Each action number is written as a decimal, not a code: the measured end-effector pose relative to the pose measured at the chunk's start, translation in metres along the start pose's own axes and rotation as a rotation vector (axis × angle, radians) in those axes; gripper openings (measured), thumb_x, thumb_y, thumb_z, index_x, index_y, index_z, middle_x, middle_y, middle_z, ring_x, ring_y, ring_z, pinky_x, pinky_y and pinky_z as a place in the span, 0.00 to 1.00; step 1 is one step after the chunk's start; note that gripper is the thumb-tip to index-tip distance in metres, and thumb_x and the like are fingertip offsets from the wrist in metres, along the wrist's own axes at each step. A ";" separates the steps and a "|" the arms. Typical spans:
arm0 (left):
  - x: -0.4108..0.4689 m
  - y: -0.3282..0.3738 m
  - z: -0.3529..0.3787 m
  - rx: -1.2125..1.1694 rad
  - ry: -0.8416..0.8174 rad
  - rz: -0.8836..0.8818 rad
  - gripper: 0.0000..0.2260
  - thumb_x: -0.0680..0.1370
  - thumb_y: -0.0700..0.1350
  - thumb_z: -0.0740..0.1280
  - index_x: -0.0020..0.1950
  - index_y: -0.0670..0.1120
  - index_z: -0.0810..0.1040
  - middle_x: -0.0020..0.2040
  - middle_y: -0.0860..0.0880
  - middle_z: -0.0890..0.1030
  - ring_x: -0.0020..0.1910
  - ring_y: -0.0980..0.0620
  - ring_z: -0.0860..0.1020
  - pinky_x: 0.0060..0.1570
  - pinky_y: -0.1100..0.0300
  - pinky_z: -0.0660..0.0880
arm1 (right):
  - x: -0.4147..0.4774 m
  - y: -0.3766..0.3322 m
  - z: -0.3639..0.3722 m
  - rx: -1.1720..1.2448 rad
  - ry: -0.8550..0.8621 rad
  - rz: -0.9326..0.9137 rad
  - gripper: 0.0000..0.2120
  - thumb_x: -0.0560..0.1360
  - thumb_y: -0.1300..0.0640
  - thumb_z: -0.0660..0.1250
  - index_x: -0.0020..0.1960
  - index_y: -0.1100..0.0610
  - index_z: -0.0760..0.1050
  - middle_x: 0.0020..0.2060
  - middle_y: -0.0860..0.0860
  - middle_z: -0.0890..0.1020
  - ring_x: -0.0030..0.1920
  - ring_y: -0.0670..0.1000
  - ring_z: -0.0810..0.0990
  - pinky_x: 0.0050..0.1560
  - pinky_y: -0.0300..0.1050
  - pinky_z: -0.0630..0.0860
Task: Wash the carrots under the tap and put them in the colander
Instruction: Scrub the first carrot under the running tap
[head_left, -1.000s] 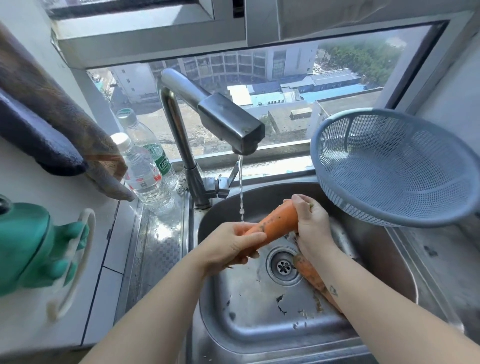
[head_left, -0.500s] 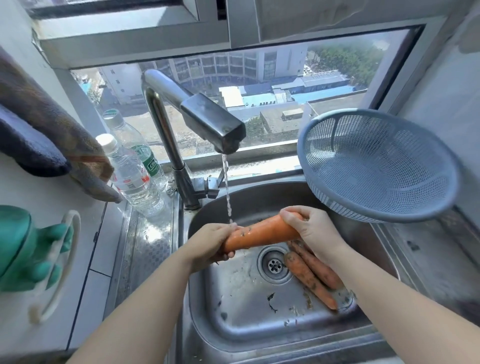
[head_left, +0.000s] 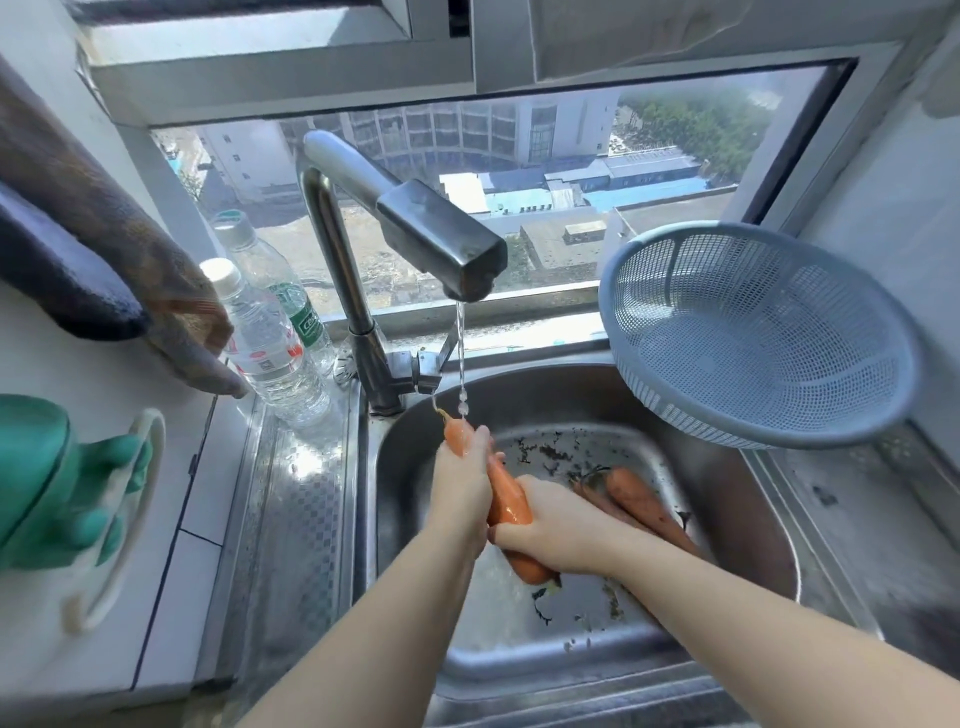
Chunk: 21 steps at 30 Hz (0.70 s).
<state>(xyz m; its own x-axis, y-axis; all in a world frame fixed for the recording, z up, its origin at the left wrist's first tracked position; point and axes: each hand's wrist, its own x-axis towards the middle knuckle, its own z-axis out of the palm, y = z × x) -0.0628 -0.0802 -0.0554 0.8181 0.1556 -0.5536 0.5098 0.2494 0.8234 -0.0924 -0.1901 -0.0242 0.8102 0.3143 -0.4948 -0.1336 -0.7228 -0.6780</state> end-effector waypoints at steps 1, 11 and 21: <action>-0.002 -0.007 -0.004 0.096 -0.039 0.076 0.18 0.79 0.44 0.66 0.67 0.44 0.67 0.54 0.45 0.78 0.49 0.51 0.79 0.50 0.53 0.77 | 0.000 0.001 -0.001 0.029 -0.032 0.013 0.10 0.72 0.53 0.66 0.48 0.59 0.74 0.41 0.54 0.81 0.38 0.50 0.78 0.40 0.45 0.75; 0.005 0.014 -0.017 -0.461 -0.093 -0.261 0.04 0.78 0.42 0.67 0.47 0.43 0.74 0.35 0.48 0.78 0.31 0.54 0.78 0.30 0.60 0.78 | 0.000 -0.008 -0.010 0.845 -0.402 0.244 0.11 0.74 0.59 0.67 0.53 0.63 0.72 0.41 0.56 0.80 0.38 0.50 0.79 0.39 0.45 0.72; -0.005 0.014 0.008 0.022 0.308 -0.100 0.17 0.76 0.40 0.68 0.63 0.40 0.67 0.50 0.43 0.77 0.50 0.42 0.77 0.56 0.51 0.73 | 0.007 -0.027 -0.005 -0.478 0.077 0.049 0.17 0.68 0.54 0.70 0.54 0.58 0.70 0.45 0.54 0.79 0.45 0.56 0.80 0.40 0.44 0.71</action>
<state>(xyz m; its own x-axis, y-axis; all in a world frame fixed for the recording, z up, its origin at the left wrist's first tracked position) -0.0573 -0.0850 -0.0401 0.6461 0.4143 -0.6411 0.5923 0.2577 0.7634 -0.0805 -0.1715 -0.0068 0.8519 0.2398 -0.4657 0.0901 -0.9429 -0.3207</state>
